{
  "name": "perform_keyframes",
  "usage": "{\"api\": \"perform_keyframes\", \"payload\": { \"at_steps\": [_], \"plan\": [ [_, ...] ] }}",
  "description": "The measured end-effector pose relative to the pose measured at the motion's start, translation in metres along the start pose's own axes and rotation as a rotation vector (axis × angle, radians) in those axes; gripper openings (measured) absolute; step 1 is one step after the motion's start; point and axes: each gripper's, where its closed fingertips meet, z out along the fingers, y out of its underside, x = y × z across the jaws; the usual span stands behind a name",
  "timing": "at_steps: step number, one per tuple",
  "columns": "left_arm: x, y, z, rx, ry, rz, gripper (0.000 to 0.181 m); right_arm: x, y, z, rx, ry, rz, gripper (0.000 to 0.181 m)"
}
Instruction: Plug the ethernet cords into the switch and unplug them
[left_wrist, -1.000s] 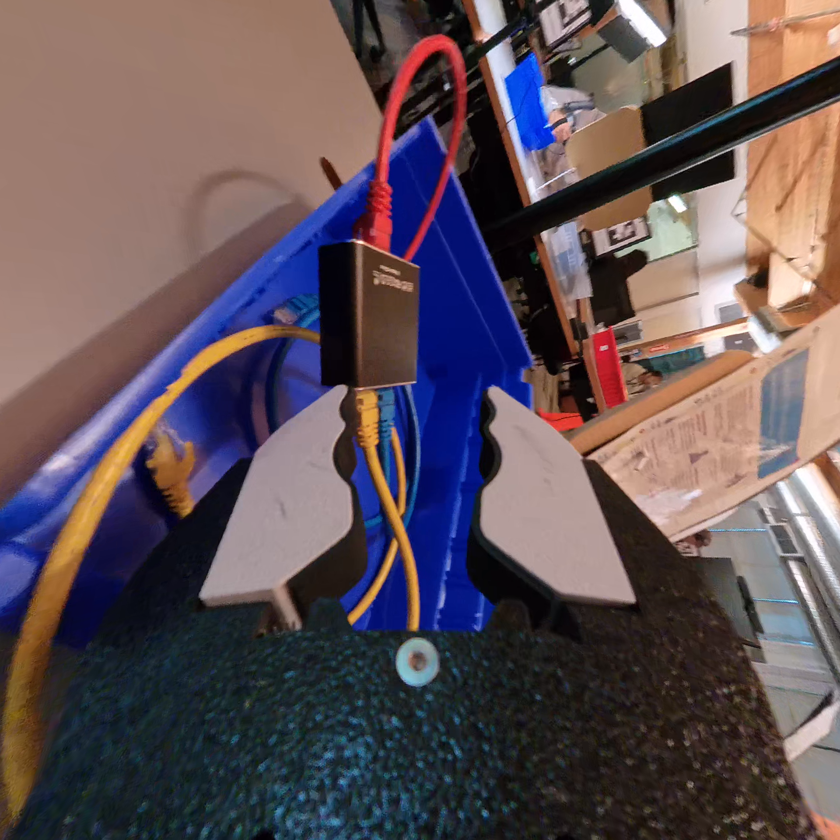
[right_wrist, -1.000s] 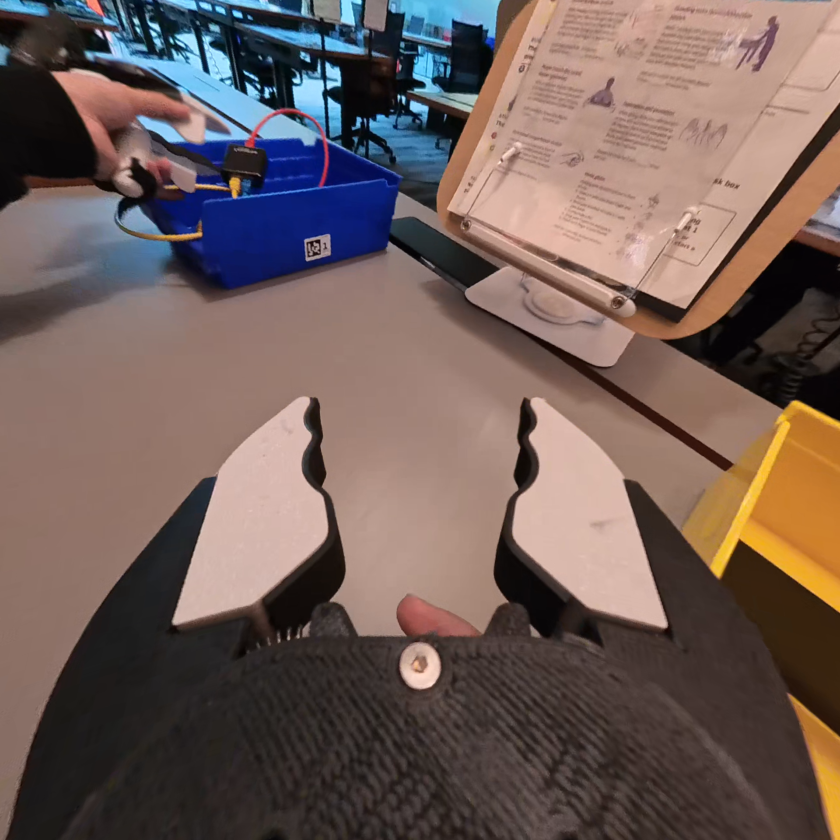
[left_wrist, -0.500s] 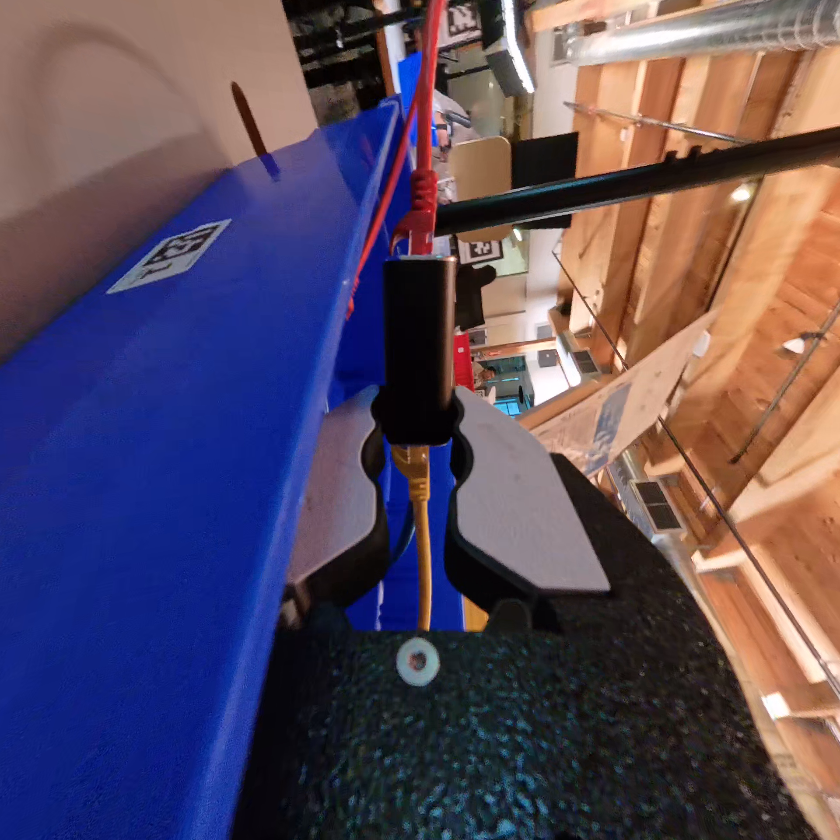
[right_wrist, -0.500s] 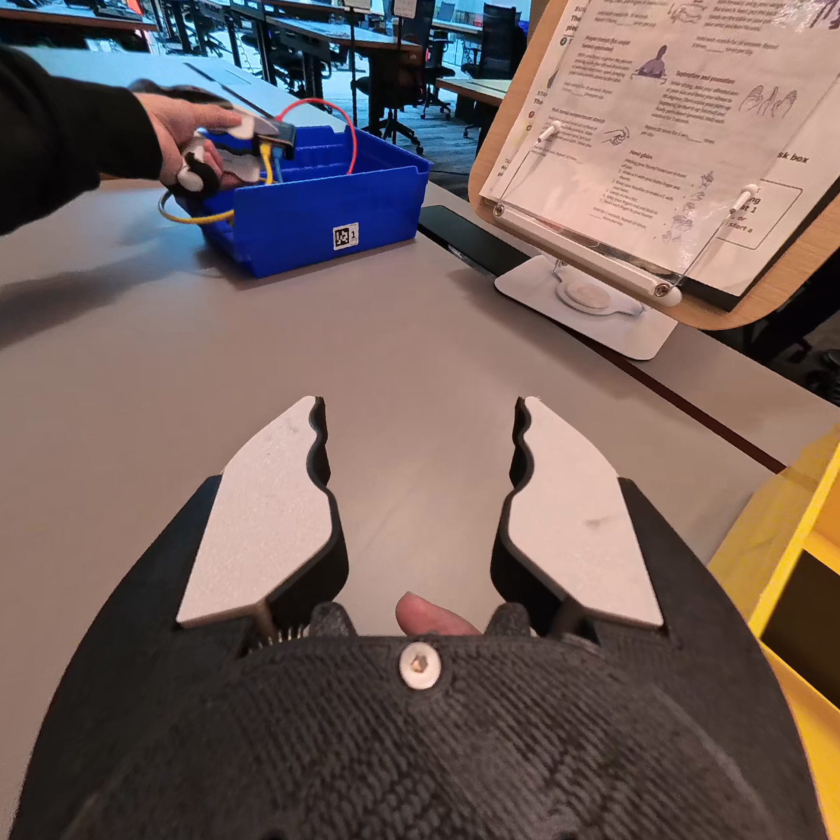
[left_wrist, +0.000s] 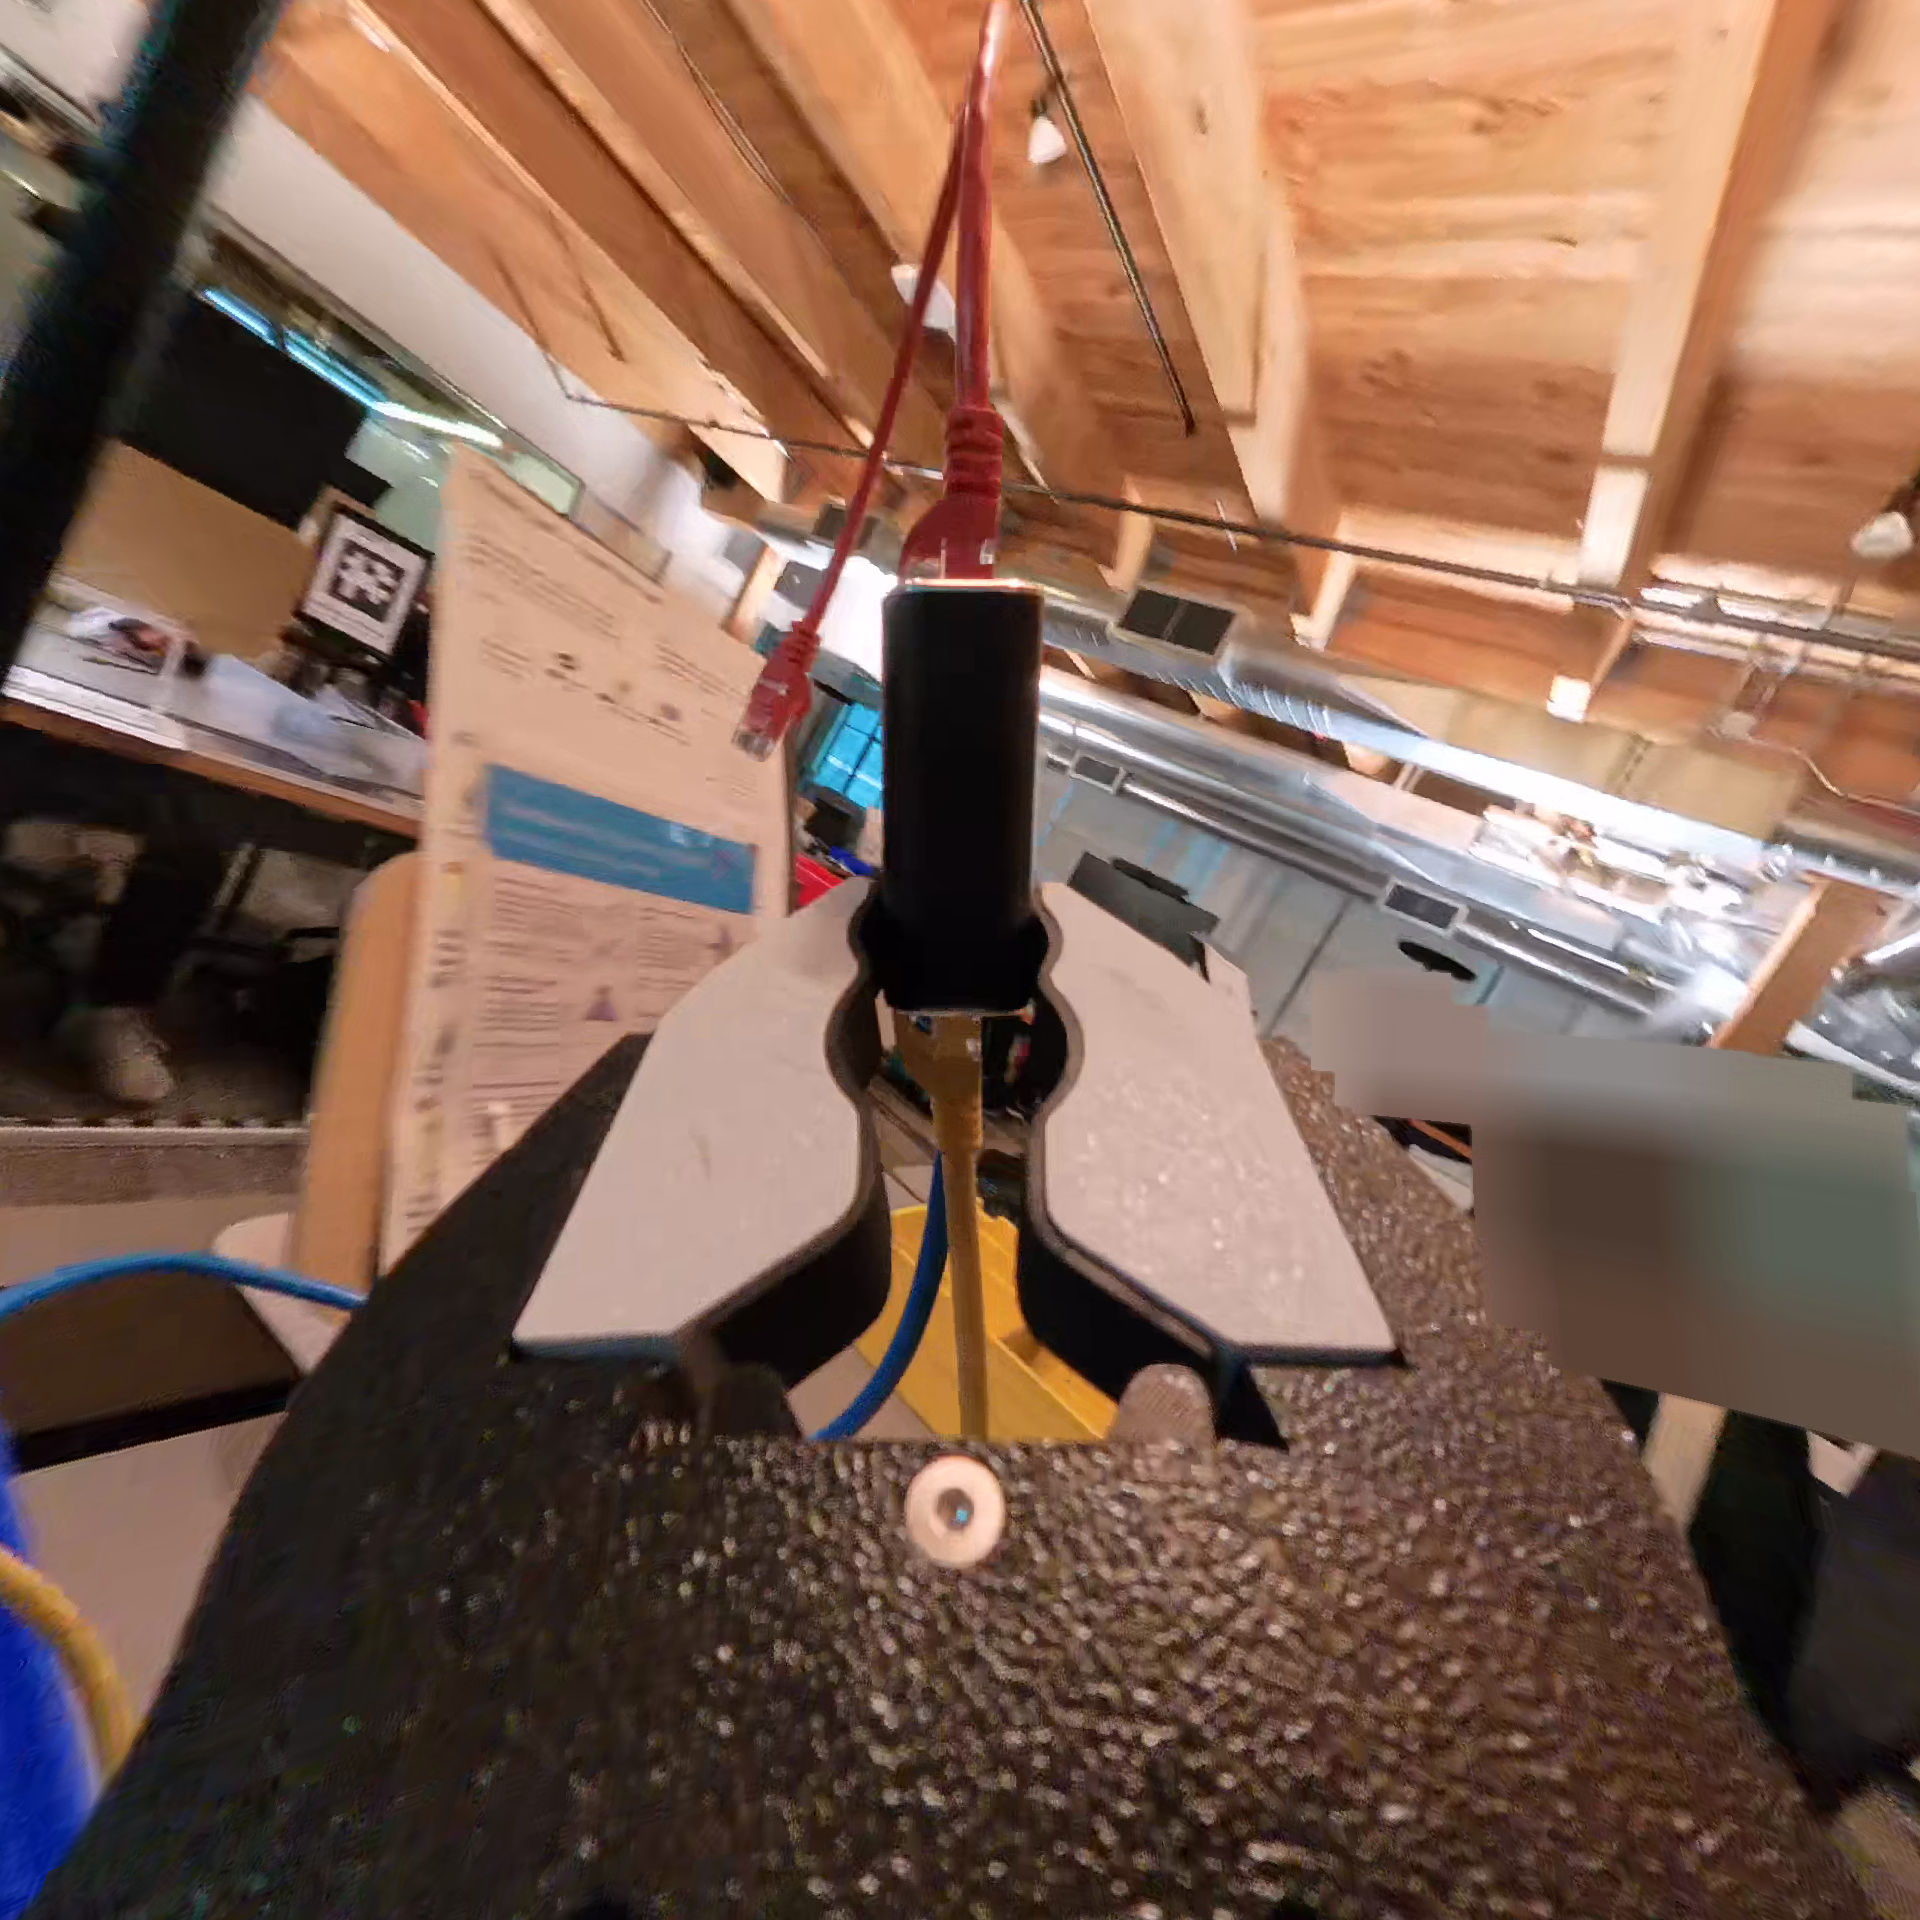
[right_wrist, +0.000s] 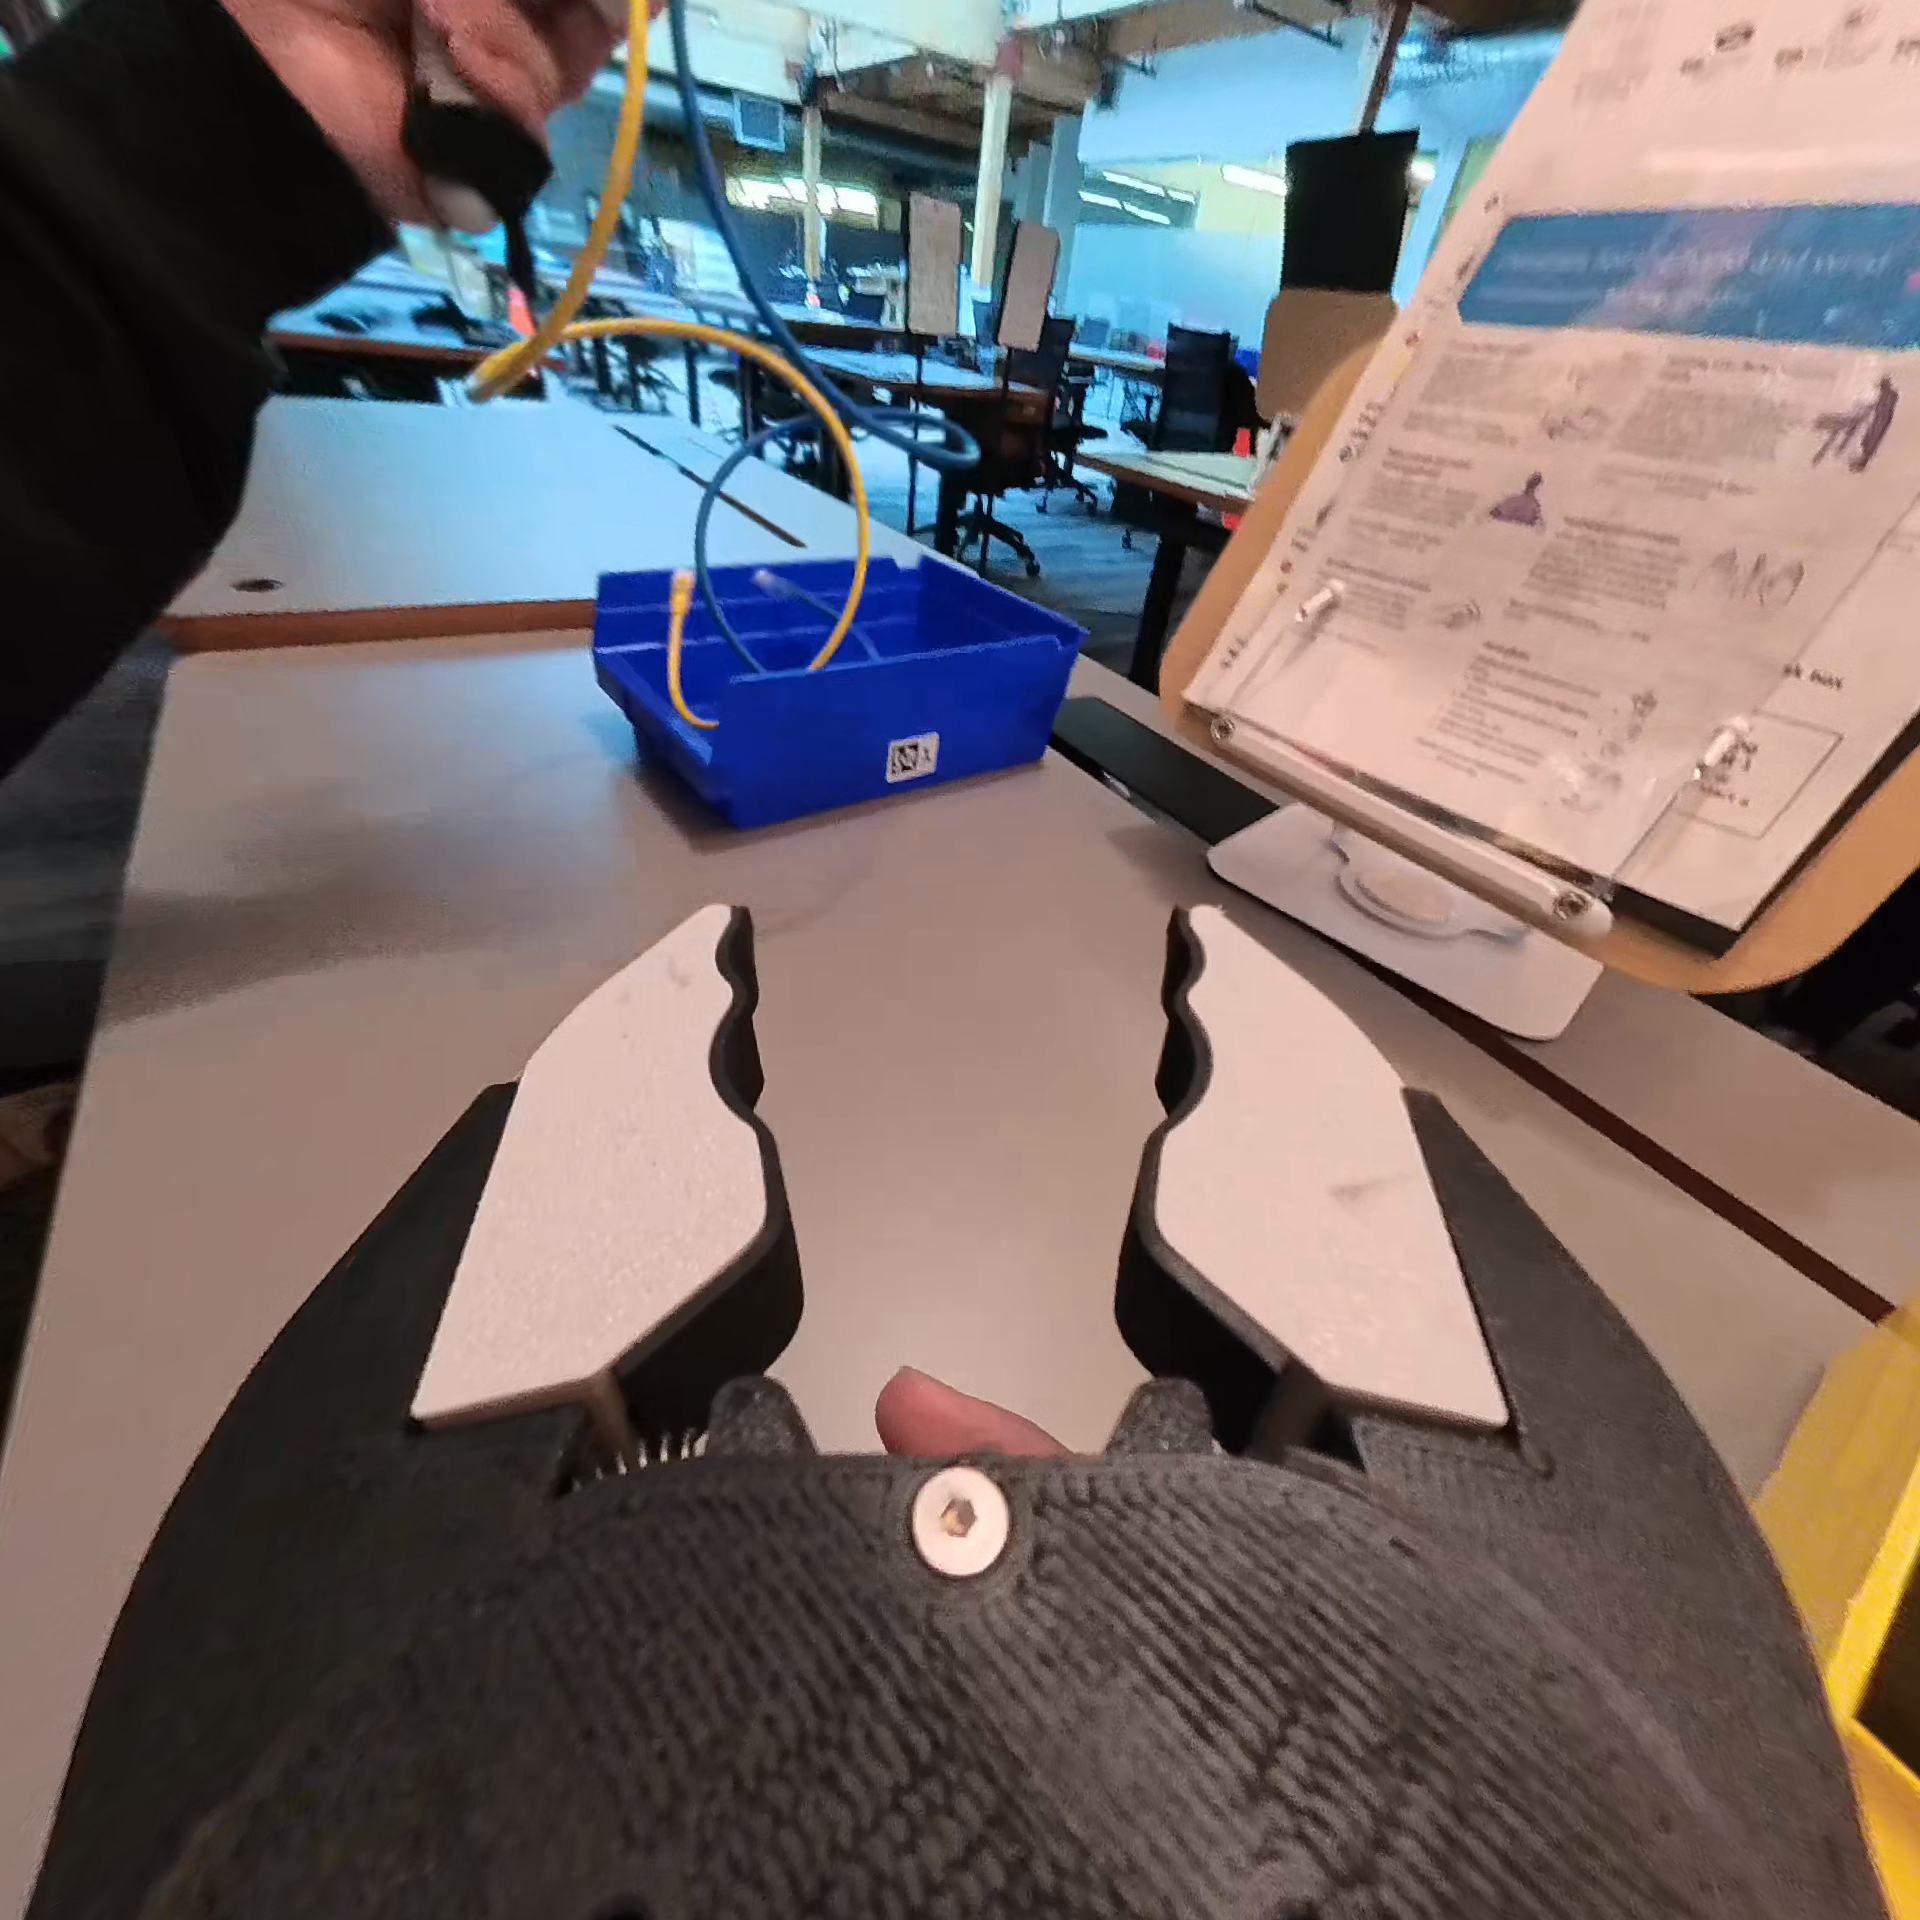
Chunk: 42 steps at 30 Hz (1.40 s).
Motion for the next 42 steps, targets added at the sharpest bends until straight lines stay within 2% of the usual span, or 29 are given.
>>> {"api": "perform_keyframes", "payload": {
  "at_steps": [3,6,8,10,13,16,18,22,24,26,27,30,33,36,37,39,41,42],
  "plan": [
    [0.048,-0.003,0.021,-0.002,0.078,-0.023,0.024,-0.020,-0.020,-0.007,0.038,-0.053,-0.026,0.075],
    [0.098,-0.011,0.028,0.032,0.177,0.056,0.023,-0.037,-0.039,-0.018,0.071,-0.069,-0.105,0.075],
    [0.124,-0.005,0.033,-0.017,0.239,0.022,0.024,-0.045,-0.047,-0.023,0.069,-0.068,-0.138,0.075],
    [0.135,0.013,0.041,-0.090,0.254,0.008,0.024,-0.053,-0.056,-0.028,0.076,-0.076,-0.147,0.076],
    [0.128,0.062,0.046,-0.247,0.235,0.019,0.024,-0.069,-0.075,-0.039,0.137,-0.098,-0.150,0.076],
    [0.107,0.128,0.037,-0.419,0.237,0.023,0.024,-0.071,-0.088,-0.047,0.176,-0.072,-0.112,0.073],
    [0.092,0.173,0.024,-0.515,0.268,-0.011,0.024,-0.071,-0.086,-0.044,0.183,-0.092,-0.044,0.065],
    [0.058,0.255,-0.005,-0.698,0.313,-0.097,0.024,-0.070,-0.049,-0.002,0.116,-0.191,0.221,0.062],
    [0.050,0.284,-0.017,-0.758,0.342,-0.135,0.024,-0.066,-0.021,0.026,0.071,-0.207,0.348,0.063],
    [0.055,0.301,-0.026,-0.790,0.411,-0.178,0.024,-0.057,0.002,0.049,0.059,-0.189,0.468,0.066],
    [0.060,0.308,-0.030,-0.813,0.451,-0.203,0.024,-0.055,0.007,0.056,0.085,-0.197,0.539,0.069],
    [0.068,0.326,-0.041,-0.904,0.507,-0.180,0.024,-0.061,0.005,0.065,0.192,-0.326,0.706,0.056],
    [0.064,0.336,-0.042,-0.949,0.487,-0.086,0.024,-0.067,0.006,0.066,0.221,-0.391,0.716,0.031],
    [0.061,0.333,-0.035,-0.905,0.489,0.002,0.024,-0.066,0.004,0.067,0.254,-0.399,0.705,0.026],
    [0.056,0.331,-0.029,-0.856,0.456,0.079,0.026,-0.061,0.003,0.067,0.282,-0.375,0.730,0.026],
    [0.042,0.323,-0.015,-0.725,0.336,0.365,0.030,-0.045,0.011,0.071,0.301,-0.290,0.850,0.025],
    [0.050,0.308,-0.013,-0.578,0.281,0.645,0.038,-0.028,0.025,0.071,0.333,-0.219,1.026,0.025],
    [0.057,0.302,-0.014,-0.516,0.243,0.744,0.049,-0.020,0.031,0.070,0.364,-0.204,1.129,0.025]
  ]
}}
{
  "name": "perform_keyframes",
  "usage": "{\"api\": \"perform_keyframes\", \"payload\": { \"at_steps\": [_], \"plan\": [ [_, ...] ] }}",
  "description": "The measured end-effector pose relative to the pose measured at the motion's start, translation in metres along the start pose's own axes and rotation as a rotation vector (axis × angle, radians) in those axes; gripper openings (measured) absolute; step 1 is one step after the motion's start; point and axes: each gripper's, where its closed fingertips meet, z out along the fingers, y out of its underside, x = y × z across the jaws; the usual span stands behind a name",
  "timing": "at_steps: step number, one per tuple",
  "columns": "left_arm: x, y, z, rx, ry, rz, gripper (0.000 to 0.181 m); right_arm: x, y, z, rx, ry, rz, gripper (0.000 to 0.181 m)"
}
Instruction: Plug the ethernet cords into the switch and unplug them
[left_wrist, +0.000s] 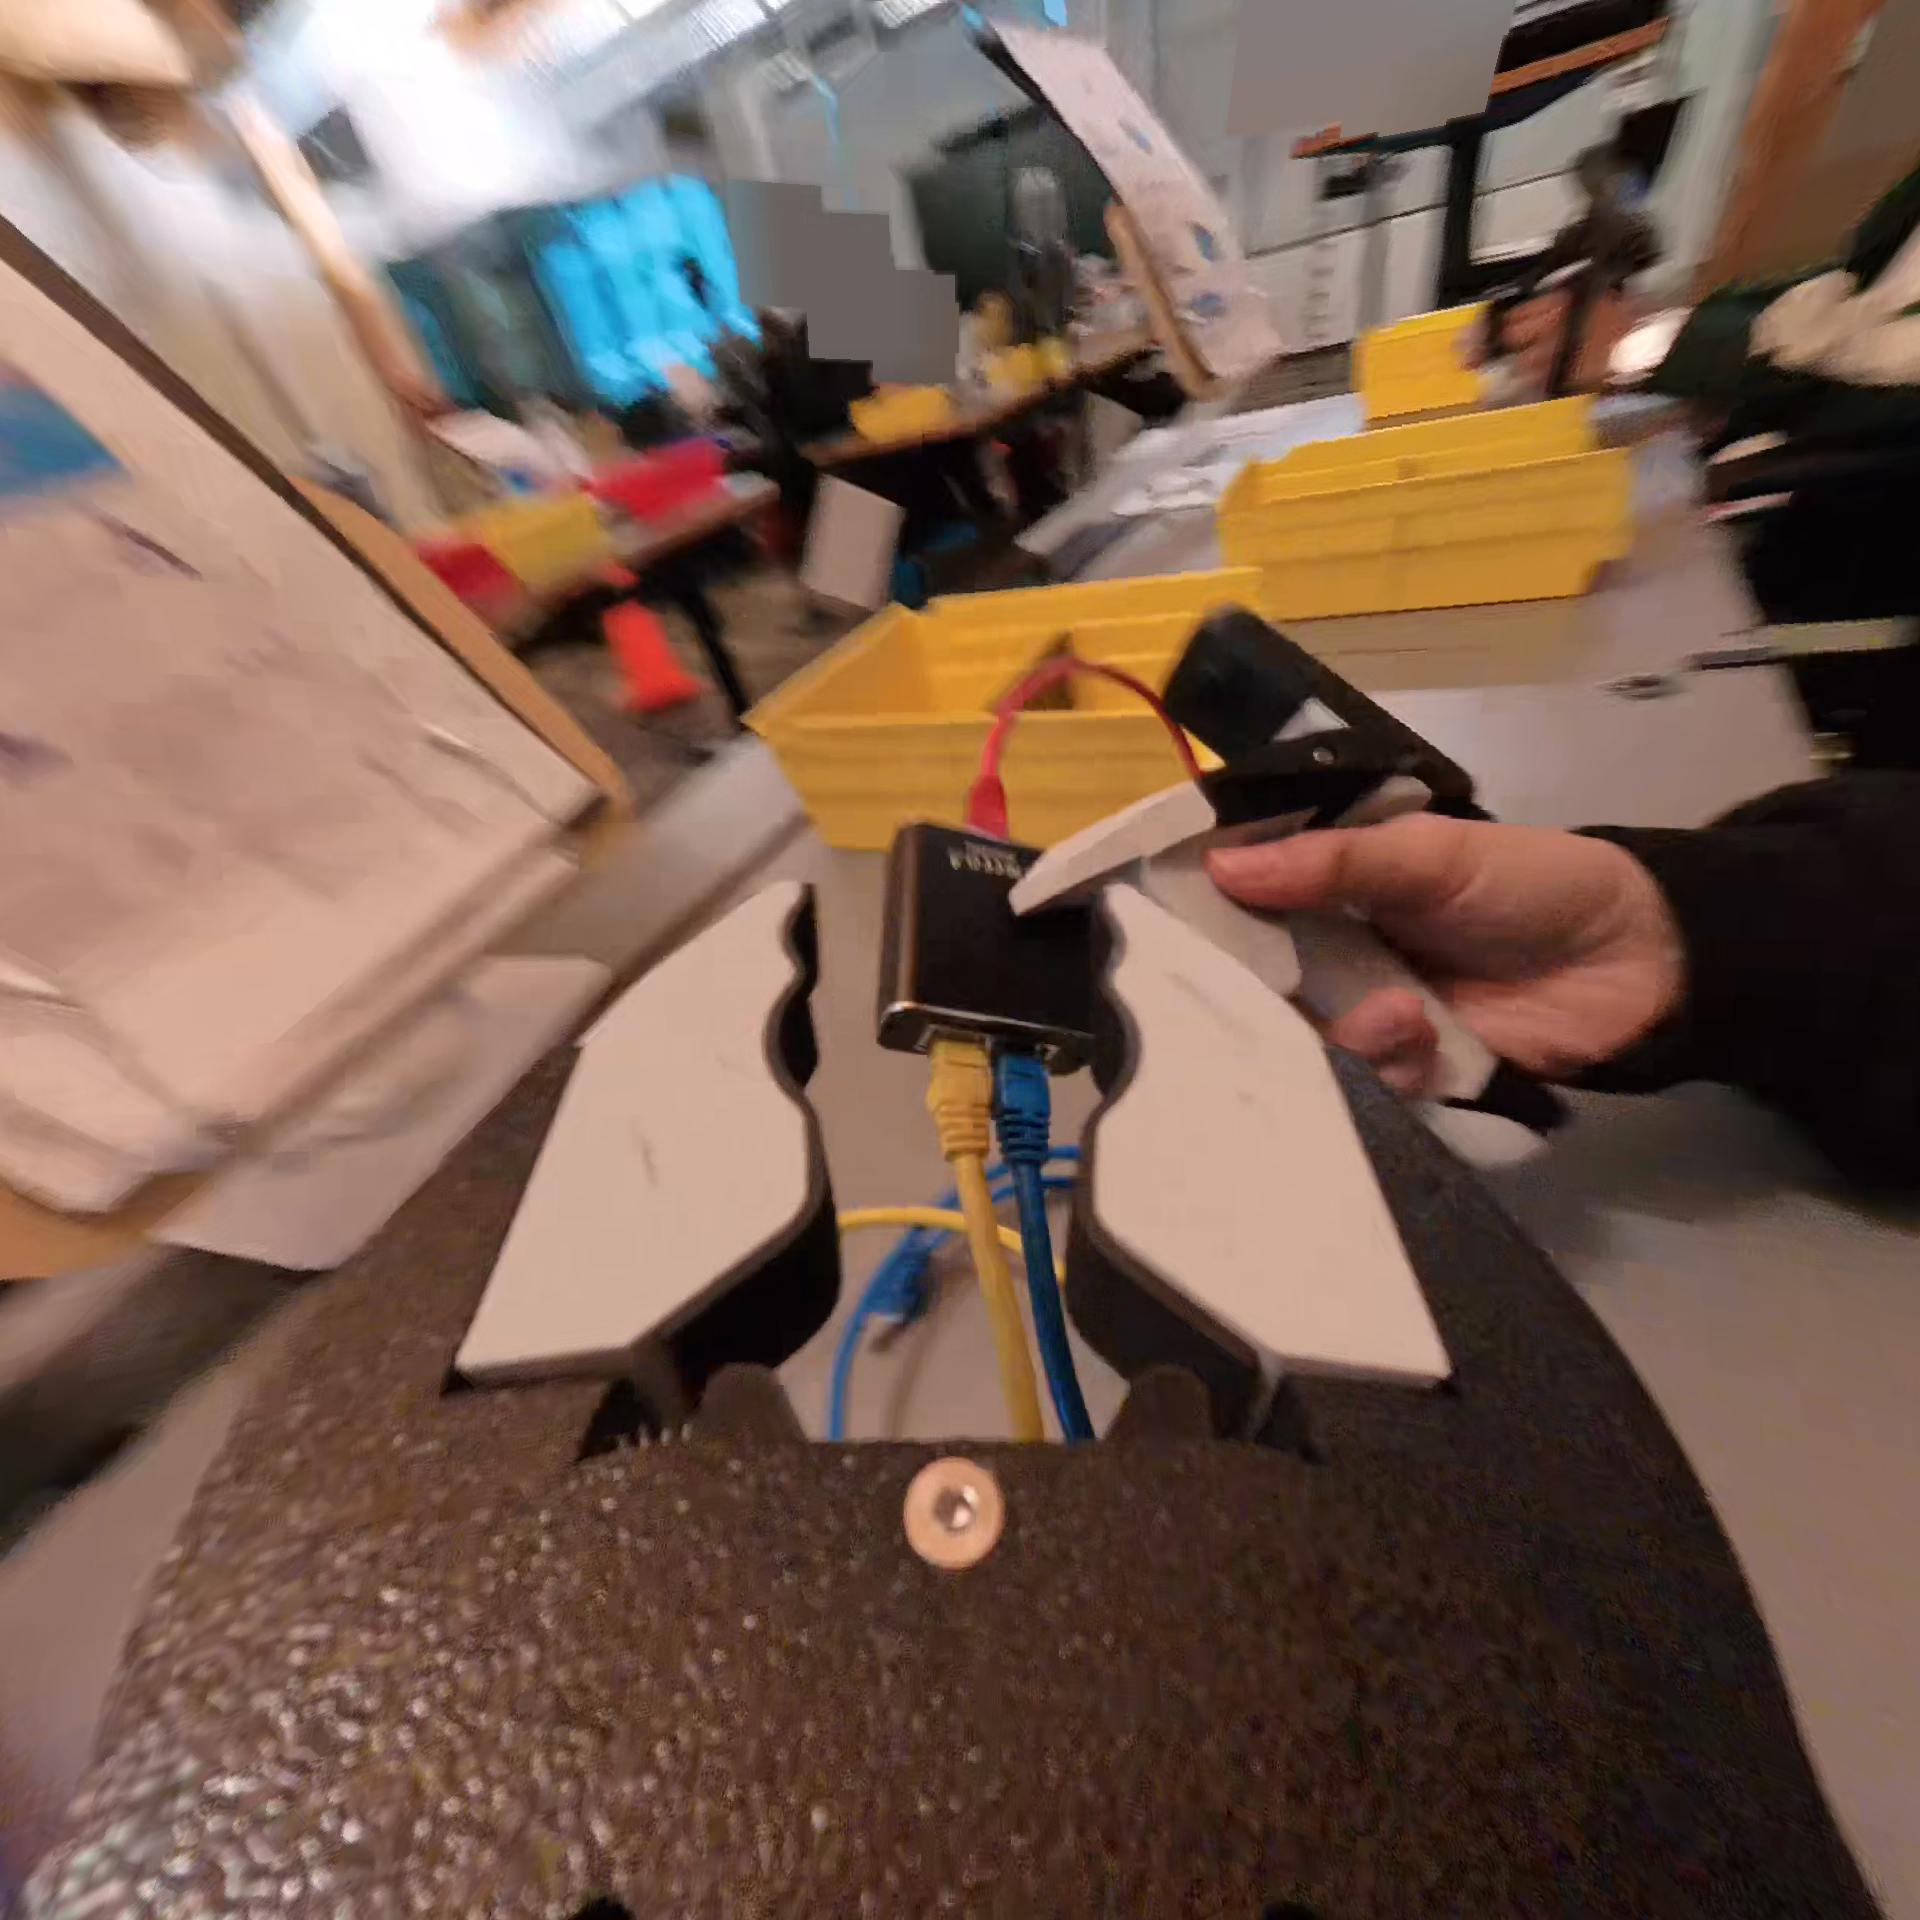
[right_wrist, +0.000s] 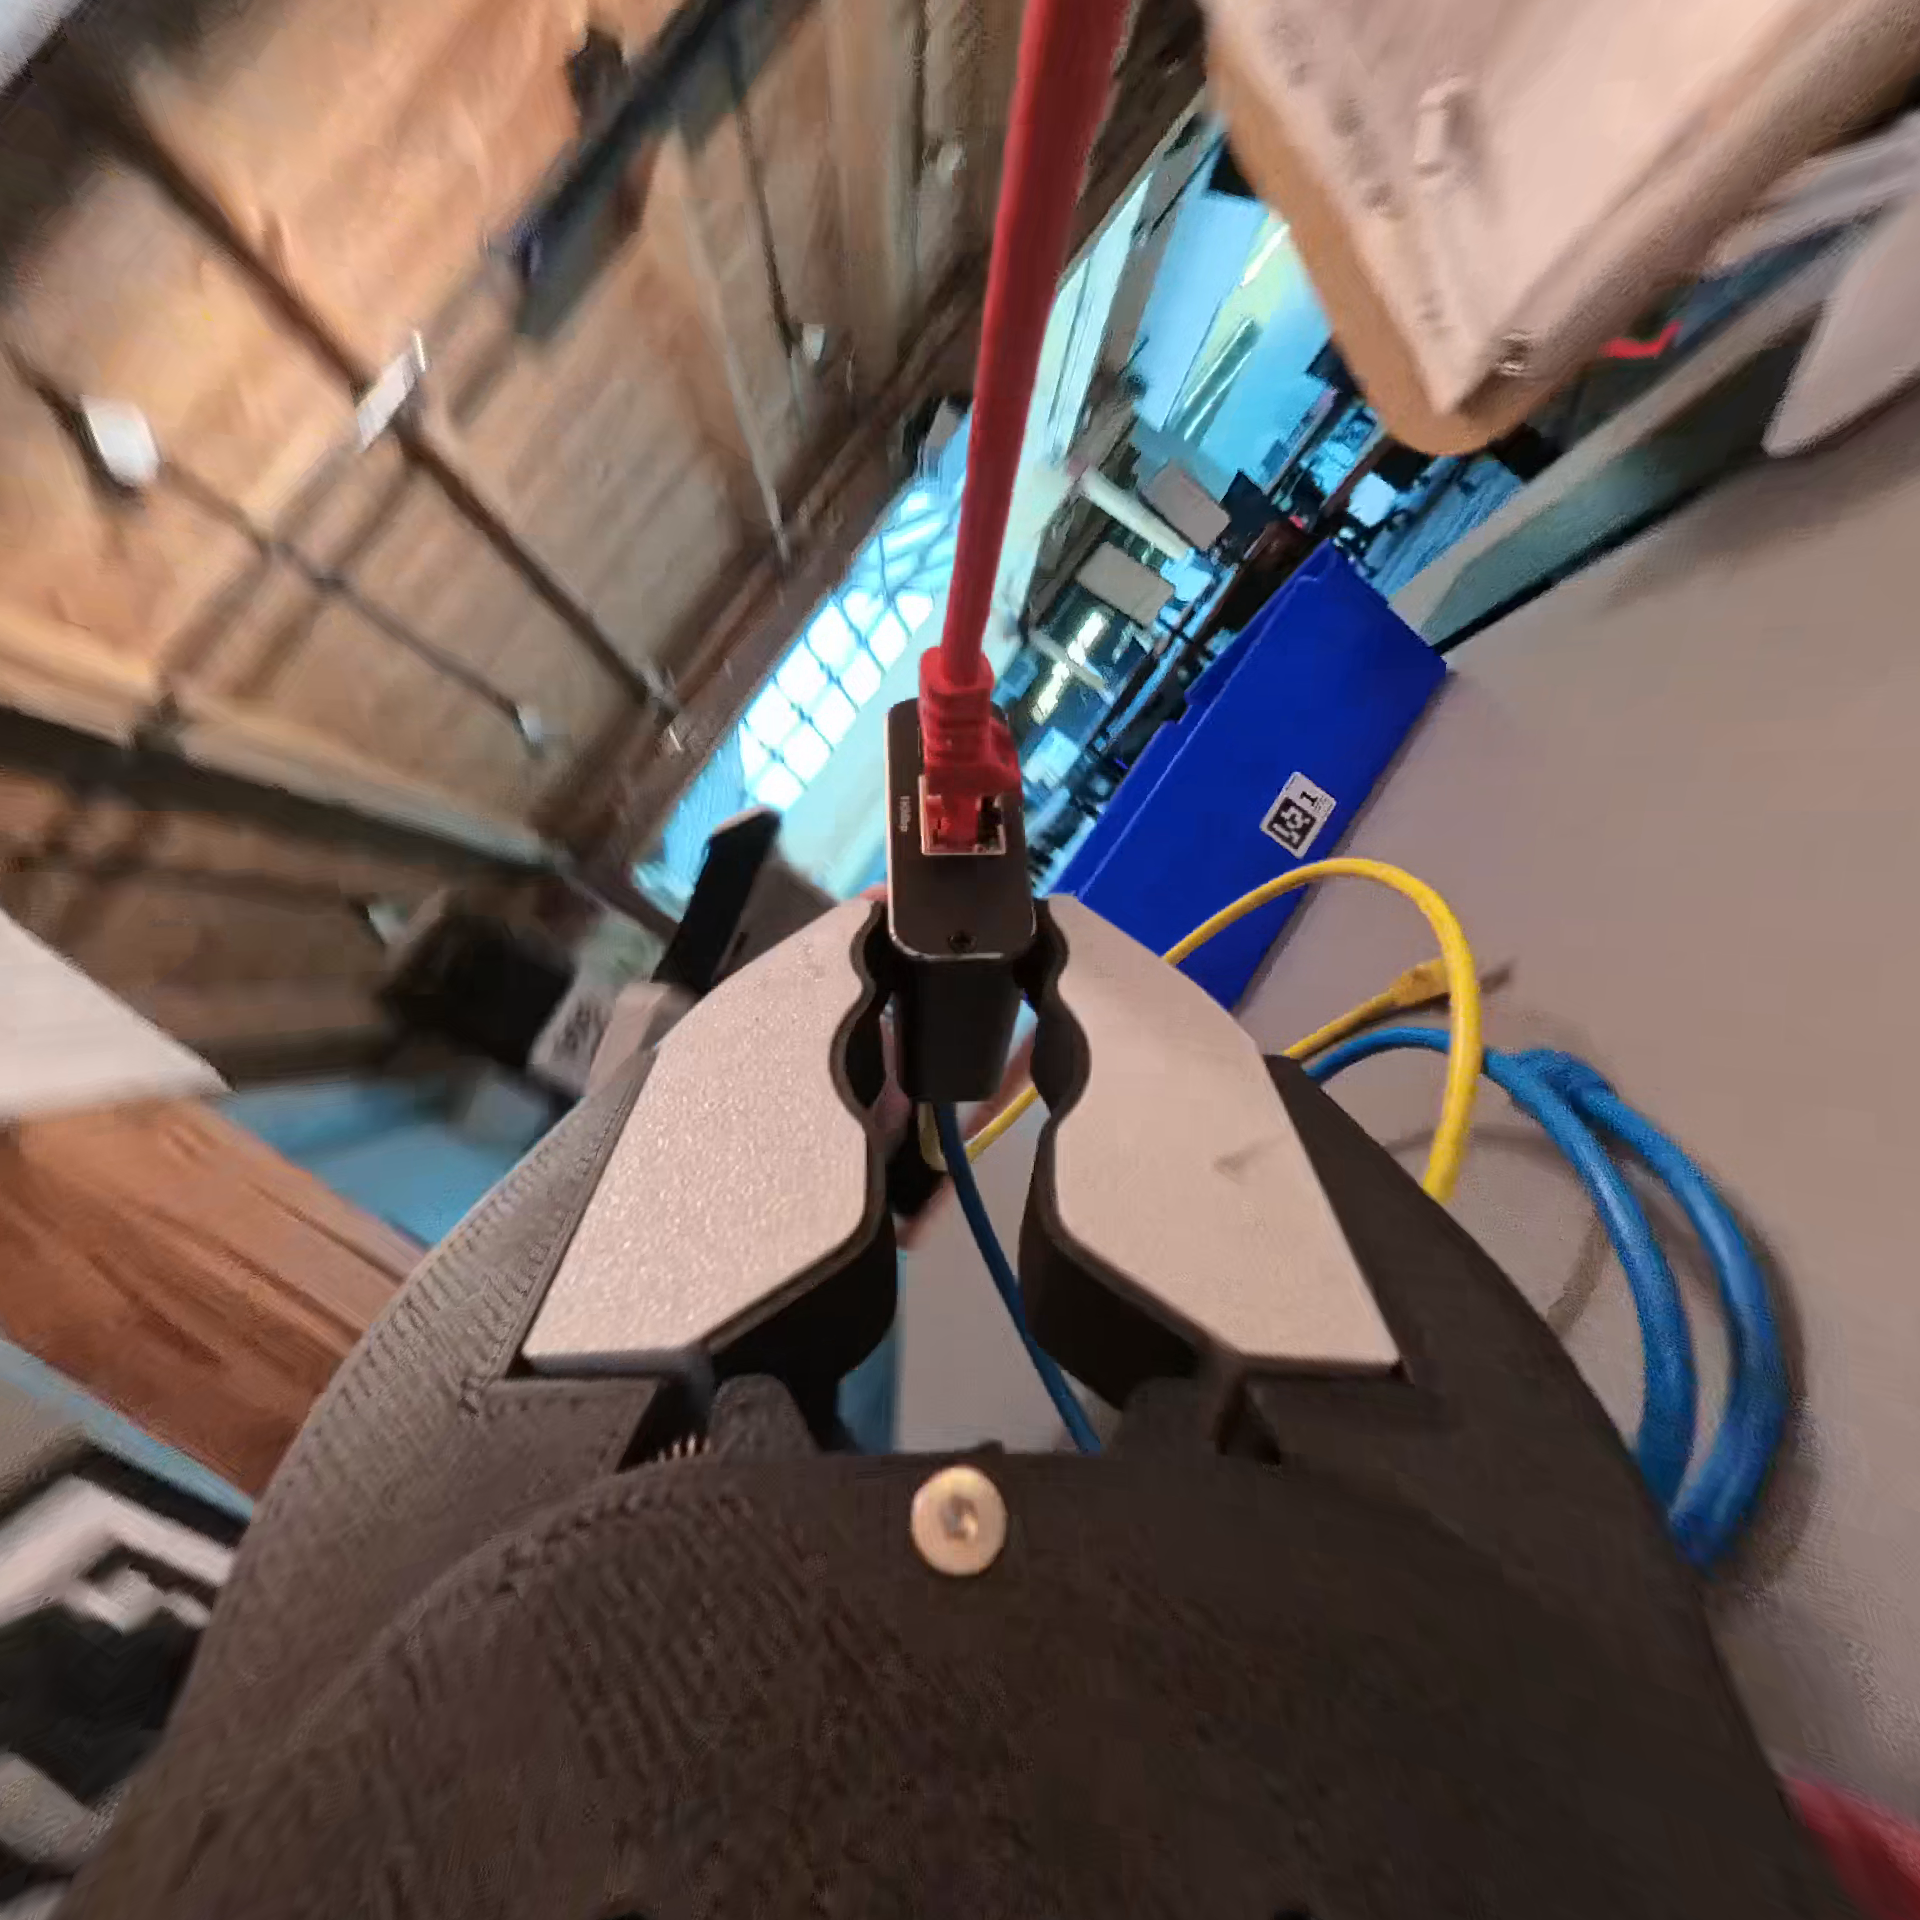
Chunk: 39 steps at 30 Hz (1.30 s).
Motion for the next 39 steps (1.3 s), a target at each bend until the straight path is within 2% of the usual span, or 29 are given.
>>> {"api": "perform_keyframes", "payload": {
  "at_steps": [1,2,4,8,10,15,18,21,24,28,33,39],
  "plan": [
    [0.005,-0.006,-0.003,0.012,-0.061,0.053,0.057,0.007,-0.004,-0.004,0.048,-0.001,0.094,0.025],
    [0.013,-0.007,-0.004,0.005,-0.089,0.071,0.055,0.014,-0.008,-0.007,0.092,0.003,0.168,0.025],
    [0.028,-0.003,-0.001,-0.014,-0.126,0.074,0.065,0.025,-0.009,-0.011,0.137,0.030,0.246,0.025],
    [0.027,0.033,0.010,-0.137,-0.176,0.173,0.071,0.023,-0.002,-0.009,0.120,0.059,0.240,0.024],
    [0.017,0.048,0.014,-0.150,-0.179,0.170,0.077,0.015,0.005,-0.004,0.074,0.044,0.236,0.024],
    [0.009,0.065,0.016,-0.139,-0.083,0.160,0.073,0.003,0.018,0.001,-0.027,0.028,0.209,0.024],
    [0.008,0.064,0.016,-0.071,-0.088,0.310,0.060,0.003,0.026,0.000,-0.059,0.013,0.240,0.025],
    [0.010,0.066,0.013,-0.034,-0.034,0.329,0.056,0.003,0.033,-0.002,-0.127,-0.007,0.246,0.025],
    [0.017,0.059,0.009,0.013,0.068,0.276,0.059,-0.008,0.042,-0.003,-0.221,-0.076,0.239,0.025],
    [0.015,0.053,0.005,0.021,0.098,0.152,0.058,-0.009,0.042,0.002,-0.171,-0.119,0.316,0.025],
    [0.016,0.059,0.002,0.075,0.131,0.013,0.058,-0.005,0.051,0.003,-0.207,-0.122,0.331,0.025],
    [0.020,0.064,0.002,0.106,0.146,0.055,0.058,-0.003,0.056,0.000,-0.270,-0.108,0.296,0.025]
  ]
}}
